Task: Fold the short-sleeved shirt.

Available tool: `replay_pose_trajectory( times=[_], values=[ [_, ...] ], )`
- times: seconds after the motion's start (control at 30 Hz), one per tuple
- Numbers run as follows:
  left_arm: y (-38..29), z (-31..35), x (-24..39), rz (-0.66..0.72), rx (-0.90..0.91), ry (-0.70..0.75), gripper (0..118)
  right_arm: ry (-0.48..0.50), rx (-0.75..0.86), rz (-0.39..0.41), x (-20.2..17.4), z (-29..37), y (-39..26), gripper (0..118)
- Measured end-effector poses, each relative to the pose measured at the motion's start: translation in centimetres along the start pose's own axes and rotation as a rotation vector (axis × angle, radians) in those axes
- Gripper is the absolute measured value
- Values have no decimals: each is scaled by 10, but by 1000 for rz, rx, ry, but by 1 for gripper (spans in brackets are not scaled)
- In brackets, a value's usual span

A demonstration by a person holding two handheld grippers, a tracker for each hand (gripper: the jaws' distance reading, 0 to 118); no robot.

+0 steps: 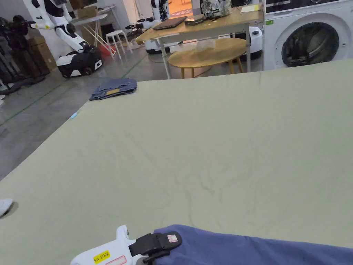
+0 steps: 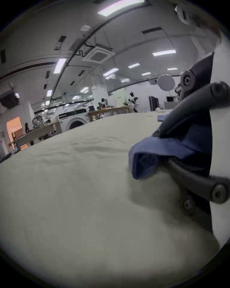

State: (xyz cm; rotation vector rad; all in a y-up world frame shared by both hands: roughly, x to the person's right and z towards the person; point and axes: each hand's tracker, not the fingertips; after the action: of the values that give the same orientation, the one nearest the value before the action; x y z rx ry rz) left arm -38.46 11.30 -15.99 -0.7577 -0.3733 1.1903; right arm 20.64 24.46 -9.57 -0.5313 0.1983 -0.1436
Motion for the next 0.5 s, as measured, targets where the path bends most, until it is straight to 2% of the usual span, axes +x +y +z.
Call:
replay_pose_trajectory(
  times=[0.07,0.17,0.27,0.3,0.33,0.4,0.5],
  values=[
    [15,21,12,-20,25,8,0,5,-5,-7,3,1,-1,0],
    [24,54,46,-136,45,65,0,11,-8,-24,7,1,-4,0],
    [31,87,90,-316,86,248,0,15,-4,-51,9,-1,-9,0],
    [48,96,75,-363,104,298,0,19,-5,-63,10,-1,-10,0],
    [47,100,90,-426,101,359,0,21,-7,-78,10,-3,-12,0],
    [35,92,114,-453,89,326,0,31,-7,-102,11,-4,-14,0],
    [-3,44,140,-510,15,249,0,30,-7,-114,6,-5,-15,0]
  ],
)
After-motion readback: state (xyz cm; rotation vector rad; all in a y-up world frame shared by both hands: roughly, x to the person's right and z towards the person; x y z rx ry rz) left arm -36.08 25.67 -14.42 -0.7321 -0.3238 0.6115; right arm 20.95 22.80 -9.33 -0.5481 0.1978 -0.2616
